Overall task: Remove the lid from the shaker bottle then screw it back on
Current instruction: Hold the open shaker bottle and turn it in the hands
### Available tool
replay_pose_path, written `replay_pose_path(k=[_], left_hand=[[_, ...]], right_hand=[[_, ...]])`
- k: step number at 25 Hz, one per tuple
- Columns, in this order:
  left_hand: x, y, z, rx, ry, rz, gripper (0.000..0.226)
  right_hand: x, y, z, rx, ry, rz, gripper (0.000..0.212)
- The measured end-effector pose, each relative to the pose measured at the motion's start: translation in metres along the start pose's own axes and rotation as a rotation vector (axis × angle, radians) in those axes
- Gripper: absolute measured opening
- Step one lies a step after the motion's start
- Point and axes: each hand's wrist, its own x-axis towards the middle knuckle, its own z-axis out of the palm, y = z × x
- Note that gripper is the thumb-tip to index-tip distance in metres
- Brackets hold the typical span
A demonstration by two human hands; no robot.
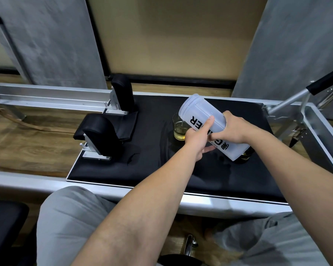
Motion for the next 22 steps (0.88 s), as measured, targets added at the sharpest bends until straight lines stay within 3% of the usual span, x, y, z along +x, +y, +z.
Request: replay_pose_path(k=[22], left_hand=[[-0.0023, 0.0013, 0.0000, 0.006, 0.013, 0.005, 0.052]], right_hand=[[-0.0009, -0.0032, -0.0014, 0.004, -0.007, 0.012, 0.070]])
